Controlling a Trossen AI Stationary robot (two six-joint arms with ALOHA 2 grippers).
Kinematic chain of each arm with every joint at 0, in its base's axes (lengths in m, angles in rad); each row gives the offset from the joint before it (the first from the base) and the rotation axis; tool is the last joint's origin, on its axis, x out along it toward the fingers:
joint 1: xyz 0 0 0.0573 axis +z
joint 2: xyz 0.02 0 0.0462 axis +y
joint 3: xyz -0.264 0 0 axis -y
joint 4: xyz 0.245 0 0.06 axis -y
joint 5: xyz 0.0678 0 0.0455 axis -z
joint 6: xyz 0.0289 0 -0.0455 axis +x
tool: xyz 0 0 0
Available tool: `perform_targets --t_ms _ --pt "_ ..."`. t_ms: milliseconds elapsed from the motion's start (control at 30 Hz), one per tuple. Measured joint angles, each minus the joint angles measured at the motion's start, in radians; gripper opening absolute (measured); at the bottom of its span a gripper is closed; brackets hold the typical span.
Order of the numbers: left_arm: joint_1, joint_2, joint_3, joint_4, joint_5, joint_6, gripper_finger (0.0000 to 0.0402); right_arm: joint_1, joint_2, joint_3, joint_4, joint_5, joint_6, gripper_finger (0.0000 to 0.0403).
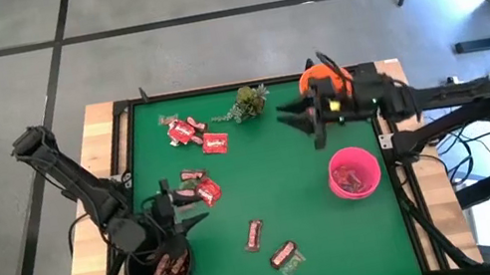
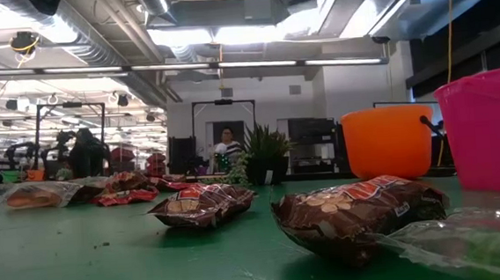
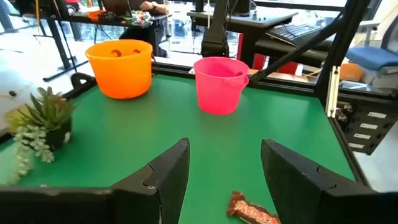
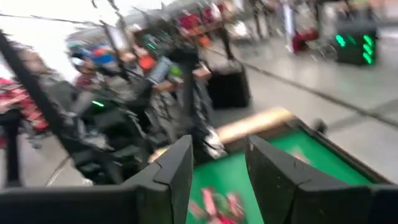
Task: Sort candy
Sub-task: Put the brown chocolate bar into the black bucket
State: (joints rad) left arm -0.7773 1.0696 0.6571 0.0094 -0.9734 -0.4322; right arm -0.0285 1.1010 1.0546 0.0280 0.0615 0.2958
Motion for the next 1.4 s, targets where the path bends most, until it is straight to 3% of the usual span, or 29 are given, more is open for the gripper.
perform_targets --t_ms 167,367,500,733,967,1400 --pt "0.000 0.004 0.000 0.041 0.010 -0.005 0.0188 0.156 0.063 0.000 0.143 0.034 -0.099 0.0143" --pt "0.000 0.004 0.000 0.065 0.007 -0.004 0.0188 0.280 0.205 0.000 0.196 0.081 -0.187 0.0143" --pt "0.000 0.004 0.000 0.064 0.007 -0.004 0.0188 0.315 0.315 0.000 0.313 0.186 -0.173 0.0143" --pt "-0.003 0.004 0.000 0.073 0.035 -0.008 0.0188 0.334 0.482 0.000 0.621 0.165 -0.169 0.0143" --pt "-0.005 0.004 0.000 0.183 0.075 -0.003 0.0188 0.338 0.524 -0.001 0.574 0.112 -0.145 0.0143" --pt "-0.004 0.004 0.000 0.186 0.051 -0.003 0.0188 0.364 0.523 -0.001 0.582 0.111 -0.227 0.0143"
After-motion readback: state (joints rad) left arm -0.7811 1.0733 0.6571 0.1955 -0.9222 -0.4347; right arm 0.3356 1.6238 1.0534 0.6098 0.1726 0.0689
